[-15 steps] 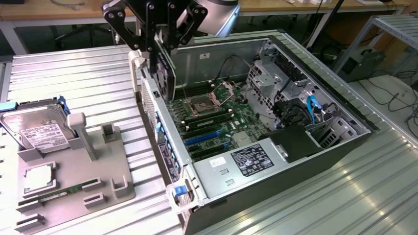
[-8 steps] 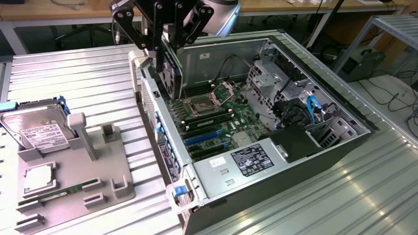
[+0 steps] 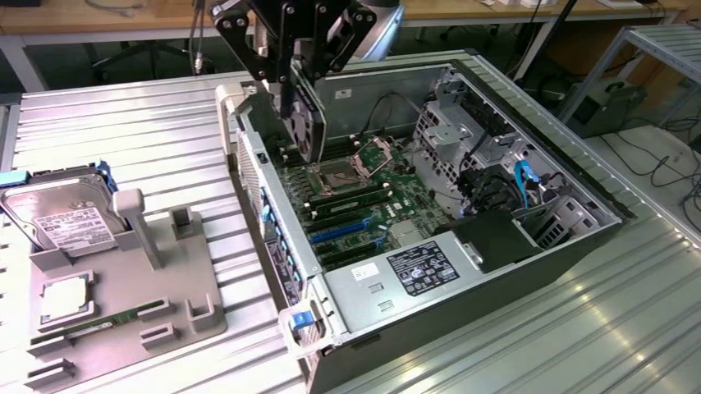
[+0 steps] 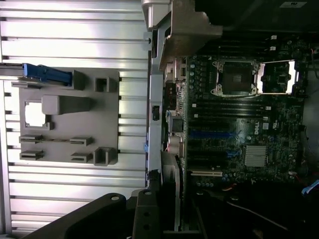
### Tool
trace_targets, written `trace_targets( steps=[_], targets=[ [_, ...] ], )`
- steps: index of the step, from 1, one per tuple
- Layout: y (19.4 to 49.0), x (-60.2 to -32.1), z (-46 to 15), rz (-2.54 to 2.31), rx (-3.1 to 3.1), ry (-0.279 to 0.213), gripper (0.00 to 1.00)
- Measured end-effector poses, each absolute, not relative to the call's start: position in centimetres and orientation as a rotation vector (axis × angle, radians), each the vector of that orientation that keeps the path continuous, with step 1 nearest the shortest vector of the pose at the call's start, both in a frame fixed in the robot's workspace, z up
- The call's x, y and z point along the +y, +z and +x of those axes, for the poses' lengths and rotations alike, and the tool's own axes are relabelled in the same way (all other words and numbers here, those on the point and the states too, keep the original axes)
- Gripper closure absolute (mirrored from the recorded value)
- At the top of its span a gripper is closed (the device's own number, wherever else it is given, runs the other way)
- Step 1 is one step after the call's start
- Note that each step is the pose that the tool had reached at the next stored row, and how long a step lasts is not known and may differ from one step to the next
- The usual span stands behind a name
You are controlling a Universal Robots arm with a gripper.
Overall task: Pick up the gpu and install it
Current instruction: 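Pick up the gpu and move the gpu toward the slot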
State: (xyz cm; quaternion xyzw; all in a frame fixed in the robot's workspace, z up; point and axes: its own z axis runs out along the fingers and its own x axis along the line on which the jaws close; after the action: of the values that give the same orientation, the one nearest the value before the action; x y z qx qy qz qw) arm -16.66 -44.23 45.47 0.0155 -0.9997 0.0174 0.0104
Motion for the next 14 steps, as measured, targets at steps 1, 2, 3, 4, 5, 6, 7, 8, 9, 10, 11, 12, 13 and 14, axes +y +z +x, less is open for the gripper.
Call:
trace_targets(
  steps=[1, 2, 3, 4, 5, 6, 7, 8, 9, 10, 11, 12, 13, 14],
  targets=[
    [45.5, -44.2, -16.5, 0.049, -3.120, 0.054, 0.72],
    [45.5, -44.2, -16.2, 0.049, -3.120, 0.054, 0.72],
    [45.5, -44.2, -15.9, 0.049, -3.120, 0.054, 0.72],
    [45.5, -44.2, -15.7, 0.049, -3.120, 0.054, 0.72],
    [45.5, -44.2, -15.5, 0.049, -3.120, 0.054, 0.72],
    [45.5, -44.2, -15.3, 0.048, -3.120, 0.054, 0.72],
    [45.5, -44.2, -15.0, 0.049, -3.120, 0.054, 0.72],
    [45.5, -44.2, -14.8, 0.049, -3.120, 0.054, 0.72],
    [45.5, -44.2, -14.6, 0.049, -3.120, 0.054, 0.72],
    [45.5, -44.2, -14.3, 0.049, -3.120, 0.054, 0.72],
    [45.5, -44.2, -14.0, 0.049, -3.120, 0.054, 0.72],
    [45.5, -44.2, -13.8, 0.048, -3.120, 0.054, 0.72],
    [45.5, -44.2, -13.5, 0.049, -3.120, 0.054, 0.72],
    [45.5, -44.2, -13.3, 0.049, -3.120, 0.054, 0.72]
  ],
)
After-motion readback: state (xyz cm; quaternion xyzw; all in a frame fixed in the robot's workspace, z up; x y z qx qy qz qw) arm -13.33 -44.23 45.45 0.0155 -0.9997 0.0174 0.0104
